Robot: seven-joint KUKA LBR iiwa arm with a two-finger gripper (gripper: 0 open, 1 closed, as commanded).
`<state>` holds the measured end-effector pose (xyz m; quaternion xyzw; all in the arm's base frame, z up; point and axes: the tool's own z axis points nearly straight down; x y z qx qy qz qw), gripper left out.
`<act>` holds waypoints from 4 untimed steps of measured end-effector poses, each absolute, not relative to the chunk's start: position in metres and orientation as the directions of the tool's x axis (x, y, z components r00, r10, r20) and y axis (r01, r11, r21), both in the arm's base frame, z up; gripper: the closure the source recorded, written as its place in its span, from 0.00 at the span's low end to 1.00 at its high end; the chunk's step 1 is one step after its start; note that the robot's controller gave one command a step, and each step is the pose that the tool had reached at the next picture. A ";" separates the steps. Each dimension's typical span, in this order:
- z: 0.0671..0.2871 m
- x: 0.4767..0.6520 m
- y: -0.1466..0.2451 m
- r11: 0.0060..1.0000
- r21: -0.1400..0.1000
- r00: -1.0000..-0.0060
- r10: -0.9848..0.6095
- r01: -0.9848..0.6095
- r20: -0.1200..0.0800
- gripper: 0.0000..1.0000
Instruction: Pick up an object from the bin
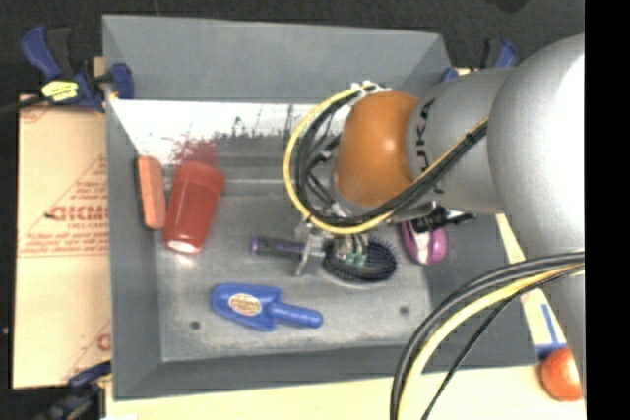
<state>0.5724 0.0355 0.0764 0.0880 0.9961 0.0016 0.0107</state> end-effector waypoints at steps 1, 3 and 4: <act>0.101 0.572 0.033 0.985 0.006 -0.984 0.174 0.174 -0.025 1.00; 0.126 0.567 0.019 0.983 0.002 -0.983 0.185 0.185 -0.012 1.00; 0.227 0.570 0.014 0.986 0.005 -0.986 0.168 0.168 -0.022 1.00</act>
Offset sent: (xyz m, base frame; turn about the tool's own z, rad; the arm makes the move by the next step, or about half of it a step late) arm -0.0038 0.0013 0.1052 -0.0009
